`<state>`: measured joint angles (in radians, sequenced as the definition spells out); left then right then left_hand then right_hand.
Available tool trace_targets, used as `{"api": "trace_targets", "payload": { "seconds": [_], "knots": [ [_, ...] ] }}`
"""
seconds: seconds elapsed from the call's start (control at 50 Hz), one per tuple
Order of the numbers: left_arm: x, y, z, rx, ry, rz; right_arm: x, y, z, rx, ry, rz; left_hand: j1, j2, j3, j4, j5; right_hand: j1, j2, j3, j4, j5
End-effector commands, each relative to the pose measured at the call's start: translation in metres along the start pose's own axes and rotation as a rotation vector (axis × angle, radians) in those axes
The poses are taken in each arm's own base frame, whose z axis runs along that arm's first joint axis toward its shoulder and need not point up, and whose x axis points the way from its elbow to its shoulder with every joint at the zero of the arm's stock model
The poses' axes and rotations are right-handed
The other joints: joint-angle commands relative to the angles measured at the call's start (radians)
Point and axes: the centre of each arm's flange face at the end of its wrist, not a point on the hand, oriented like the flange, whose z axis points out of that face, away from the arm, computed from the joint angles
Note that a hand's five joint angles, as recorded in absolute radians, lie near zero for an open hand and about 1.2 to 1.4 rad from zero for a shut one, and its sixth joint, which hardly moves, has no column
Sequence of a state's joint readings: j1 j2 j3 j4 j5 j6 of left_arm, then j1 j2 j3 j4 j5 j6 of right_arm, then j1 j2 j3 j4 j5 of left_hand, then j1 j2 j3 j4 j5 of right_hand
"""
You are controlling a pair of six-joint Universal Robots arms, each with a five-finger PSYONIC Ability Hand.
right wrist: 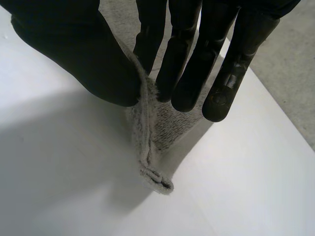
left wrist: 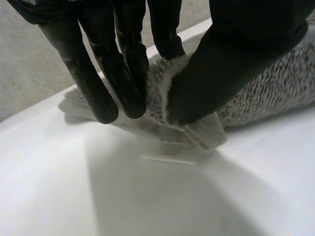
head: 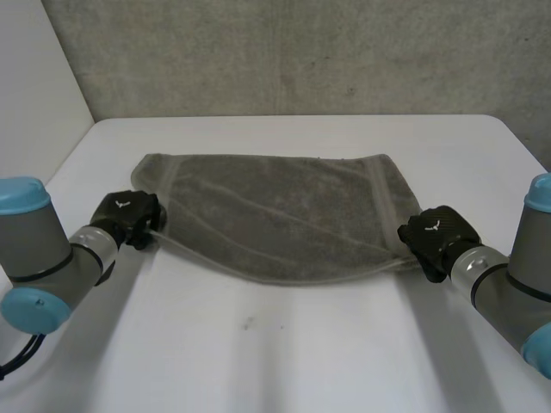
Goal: Fold the laundry
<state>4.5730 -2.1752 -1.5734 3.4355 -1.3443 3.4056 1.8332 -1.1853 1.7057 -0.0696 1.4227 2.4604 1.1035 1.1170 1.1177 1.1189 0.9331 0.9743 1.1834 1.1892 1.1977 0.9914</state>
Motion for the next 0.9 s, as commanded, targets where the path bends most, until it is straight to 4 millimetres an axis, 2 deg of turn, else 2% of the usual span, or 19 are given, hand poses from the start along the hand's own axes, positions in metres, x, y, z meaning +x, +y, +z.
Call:
{"api": "trace_targets", "payload": {
  "seconds": [0.02, 0.12, 0.14, 0.18, 0.2, 0.24, 0.26, 0.3, 0.34, 0.36, 0.44, 0.5, 0.64, 0.74, 0.78, 0.8, 0.84, 0.88, 0.9],
  "knots": [
    [-0.012, -0.034, -0.018, 0.073, -0.05, 0.021, 0.006, -0.006, -0.001, 0.018, 0.021, -0.005, 0.293, 0.279, 0.279, 0.277, 0.289, 0.422, 0.213, 0.207, 0.199, 0.23],
    [-0.008, -0.046, -0.068, 0.079, -0.062, 0.112, 0.008, -0.011, -0.008, 0.021, 0.024, -0.024, 0.293, 0.279, 0.279, 0.277, 0.289, 0.422, 0.213, 0.207, 0.199, 0.23],
    [-0.008, -0.046, -0.068, 0.079, -0.063, 0.112, 0.008, -0.011, -0.008, 0.021, 0.024, -0.024, 0.293, 0.279, 0.279, 0.277, 0.289, 0.422, 0.213, 0.207, 0.199, 0.23],
    [-0.006, -0.047, -0.096, 0.029, -0.069, 0.243, 0.015, -0.022, -0.021, 0.03, 0.03, -0.046, 0.293, 0.279, 0.279, 0.277, 0.289, 0.422, 0.213, 0.207, 0.199, 0.23],
    [-0.006, -0.047, -0.096, 0.029, -0.069, 0.244, 0.015, -0.022, -0.021, 0.03, 0.03, -0.046, 0.293, 0.279, 0.279, 0.277, 0.289, 0.422, 0.213, 0.207, 0.199, 0.23],
    [-0.004, -0.039, -0.124, -0.083, -0.05, 0.386, 0.018, -0.03, -0.04, 0.007, 0.011, -0.092, 0.293, 0.279, 0.279, 0.277, 0.289, 0.422, 0.213, 0.207, 0.199, 0.23],
    [-0.004, -0.039, -0.124, -0.083, -0.05, 0.387, 0.018, -0.03, -0.04, 0.007, 0.011, -0.092, 0.293, 0.279, 0.279, 0.277, 0.289, 0.422, 0.213, 0.207, 0.199, 0.23],
    [-0.002, -0.032, -0.137, -0.153, -0.024, 0.455, 0.015, -0.032, -0.065, -0.053, -0.045, -0.183, 0.293, 0.279, 0.279, 0.277, 0.289, 0.422, 0.213, 0.207, 0.199, 0.23],
    [0.003, -0.024, -0.163, -0.276, 0.046, 0.561, 0.015, -0.031, -0.079, -0.098, -0.083, -0.232, 0.293, 0.279, 0.279, 0.277, 0.289, 0.422, 0.213, 0.207, 0.199, 0.23],
    [0.003, -0.024, -0.163, -0.277, 0.046, 0.562, 0.015, -0.031, -0.079, -0.099, -0.083, -0.233, 0.293, 0.279, 0.279, 0.277, 0.289, 0.422, 0.213, 0.207, 0.199, 0.23],
    [0.011, -0.021, -0.189, -0.344, 0.119, 0.619, 0.01, -0.019, -0.114, -0.223, -0.199, -0.335, 0.293, 0.279, 0.279, 0.277, 0.289, 0.422, 0.213, 0.207, 0.199, 0.23],
    [0.015, -0.025, -0.189, -0.287, 0.141, 0.616, 0.014, -0.023, -0.12, -0.196, -0.176, -0.358, 0.293, 0.279, 0.279, 0.277, 0.289, 0.422, 0.213, 0.207, 0.199, 0.23],
    [0.013, -0.036, -0.172, -0.147, 0.122, 0.639, 0.021, -0.029, -0.104, -0.108, -0.079, -0.337, 0.293, 0.279, 0.279, 0.277, 0.289, 0.422, 0.213, 0.207, 0.199, 0.23],
    [0.007, -0.029, -0.138, -0.1, 0.102, 0.632, 0.023, -0.028, -0.07, -0.069, -0.041, -0.311, 0.293, 0.279, 0.279, 0.277, 0.289, 0.422, 0.213, 0.207, 0.199, 0.23],
    [0.004, -0.024, -0.113, -0.084, 0.097, 0.616, 0.021, -0.032, -0.042, -0.028, -0.009, -0.288, 0.293, 0.279, 0.279, 0.277, 0.289, 0.422, 0.213, 0.207, 0.199, 0.23],
    [0.004, -0.024, -0.113, -0.084, 0.097, 0.616, 0.021, -0.032, -0.042, -0.028, -0.009, -0.288, 0.293, 0.279, 0.279, 0.277, 0.289, 0.422, 0.213, 0.207, 0.199, 0.23],
    [0.001, -0.021, -0.102, -0.088, 0.095, 0.602, 0.018, -0.042, -0.019, 0.026, 0.043, -0.268, 0.293, 0.279, 0.279, 0.277, 0.289, 0.422, 0.213, 0.207, 0.199, 0.23],
    [-0.005, -0.016, -0.077, -0.097, 0.088, 0.592, 0.018, -0.045, -0.006, 0.047, 0.074, -0.266, 0.293, 0.279, 0.279, 0.277, 0.289, 0.422, 0.213, 0.207, 0.199, 0.23],
    [-0.005, -0.016, -0.077, -0.097, 0.088, 0.592, 0.018, -0.045, -0.006, 0.047, 0.074, -0.266, 0.293, 0.279, 0.279, 0.277, 0.289, 0.422, 0.213, 0.207, 0.199, 0.23]
  ]
}}
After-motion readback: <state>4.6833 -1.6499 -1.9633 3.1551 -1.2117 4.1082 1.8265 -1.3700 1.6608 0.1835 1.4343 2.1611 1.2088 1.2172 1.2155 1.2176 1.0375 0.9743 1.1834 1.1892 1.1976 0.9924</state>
